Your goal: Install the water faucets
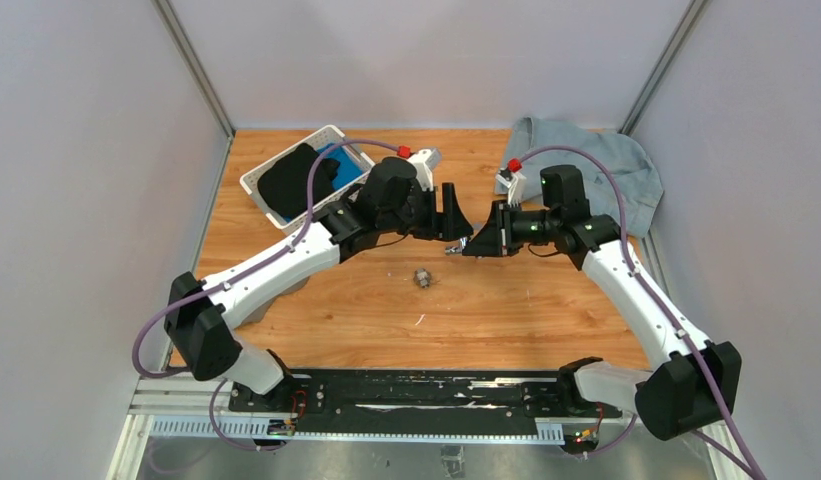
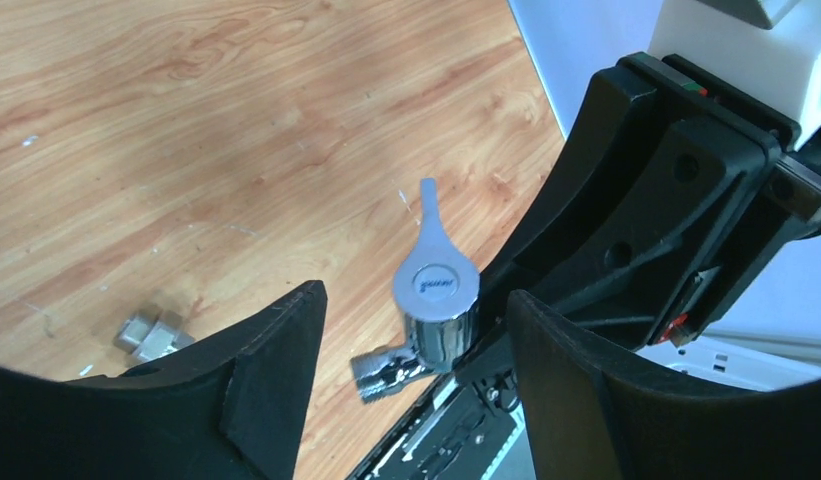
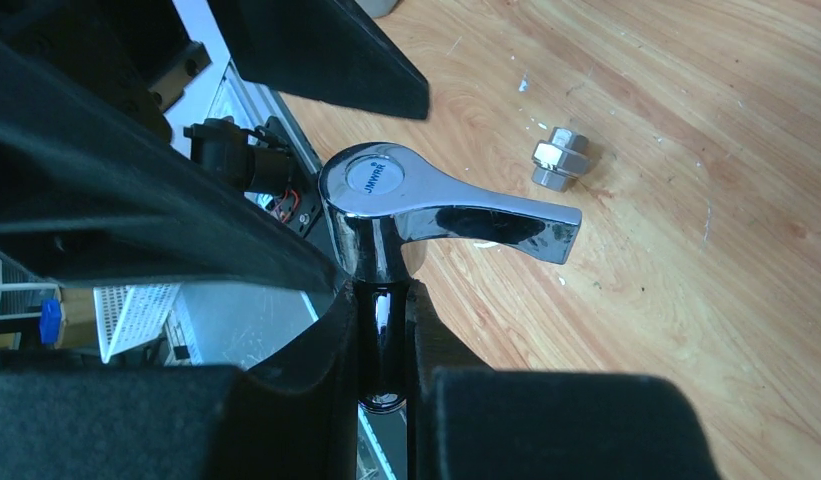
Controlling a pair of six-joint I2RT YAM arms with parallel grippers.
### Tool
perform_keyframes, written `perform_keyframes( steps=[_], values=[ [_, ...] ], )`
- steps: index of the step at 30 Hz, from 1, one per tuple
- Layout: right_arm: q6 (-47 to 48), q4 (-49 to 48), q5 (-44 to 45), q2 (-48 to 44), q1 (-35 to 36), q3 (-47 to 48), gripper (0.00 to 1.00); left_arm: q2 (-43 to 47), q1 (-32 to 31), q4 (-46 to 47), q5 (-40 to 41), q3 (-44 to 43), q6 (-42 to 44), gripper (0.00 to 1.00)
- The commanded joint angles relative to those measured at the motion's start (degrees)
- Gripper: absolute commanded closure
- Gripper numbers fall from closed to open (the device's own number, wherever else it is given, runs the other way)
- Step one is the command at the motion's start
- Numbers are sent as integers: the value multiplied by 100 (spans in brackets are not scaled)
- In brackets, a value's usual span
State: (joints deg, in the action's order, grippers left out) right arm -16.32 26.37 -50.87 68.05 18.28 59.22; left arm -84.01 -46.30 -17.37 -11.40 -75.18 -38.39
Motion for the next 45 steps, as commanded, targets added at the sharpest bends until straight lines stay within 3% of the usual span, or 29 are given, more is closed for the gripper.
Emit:
perform_keyframes(
  steps=[1,9,11,14,15,18,21,33,45],
  values=[
    [190,185,9,-14,182,308,100,-179,-234,-204,328,-292,-46,32],
    [223,318,121,-48,193,320,100,-166,-256,-273,650,-254,-166,59],
    [249,342,153,-54,202,312,100,-144,-256,-278,681,-244,-169,70],
    [217,338,259,-74,215,292,100,-173,-254,-302,708,-263,-208,99],
    [159,316,296,-81,217,290,100,-183,-255,-318,719,-258,-235,100],
    [-142,-19,302,-155,215,131,59,-187,-255,-320,730,-258,-328,100],
    [-552,-558,386,-275,249,-119,46,-170,-256,-324,744,-253,-371,100],
    [-981,-1313,765,-237,616,-572,43,-46,-255,-339,874,-270,-534,100],
    [-1378,-2184,938,-174,832,-965,61,48,-256,-312,882,-218,-644,100]
  ],
)
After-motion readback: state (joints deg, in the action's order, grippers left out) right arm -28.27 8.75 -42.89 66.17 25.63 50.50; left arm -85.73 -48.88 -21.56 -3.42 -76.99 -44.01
